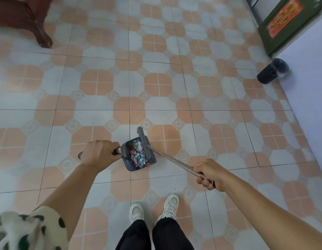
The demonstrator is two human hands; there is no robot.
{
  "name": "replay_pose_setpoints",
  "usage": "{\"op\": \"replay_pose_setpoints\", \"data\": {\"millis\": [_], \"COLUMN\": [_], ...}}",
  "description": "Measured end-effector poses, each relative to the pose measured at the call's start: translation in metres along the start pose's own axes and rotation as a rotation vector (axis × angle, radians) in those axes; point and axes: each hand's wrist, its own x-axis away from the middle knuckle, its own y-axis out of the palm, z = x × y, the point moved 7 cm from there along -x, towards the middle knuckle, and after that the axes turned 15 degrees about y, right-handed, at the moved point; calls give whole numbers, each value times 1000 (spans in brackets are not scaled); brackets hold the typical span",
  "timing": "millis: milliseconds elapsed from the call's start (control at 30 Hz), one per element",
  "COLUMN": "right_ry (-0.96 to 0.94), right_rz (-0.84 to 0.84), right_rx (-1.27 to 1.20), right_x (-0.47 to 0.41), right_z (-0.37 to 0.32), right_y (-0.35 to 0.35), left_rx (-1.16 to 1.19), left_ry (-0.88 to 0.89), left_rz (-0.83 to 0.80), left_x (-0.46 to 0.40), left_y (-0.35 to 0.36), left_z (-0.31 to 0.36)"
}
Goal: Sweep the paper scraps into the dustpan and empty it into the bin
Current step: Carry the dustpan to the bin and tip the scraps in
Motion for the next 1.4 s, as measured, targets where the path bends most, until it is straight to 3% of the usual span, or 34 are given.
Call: {"op": "replay_pose_setpoints", "data": {"millis": [133, 433, 600, 1400], "right_ry": [-48, -120, -118, -109], "right_rz": [44, 103, 138, 233], "right_rx": [-23, -120, -183, -415], "right_x": [24, 66, 68, 42], "right_z": [-4, -5, -3, -91], "right_y": [-36, -124, -180, -518], "left_rx": [51, 57, 86, 65], "left_ry": [-15, -101, -63, 149], "left_rz": [69, 34, 31, 51], "left_x": [-24, -94, -147, -542], "left_y": [-26, -71, -83, -136], "left_z": [22, 75, 115, 299]}}
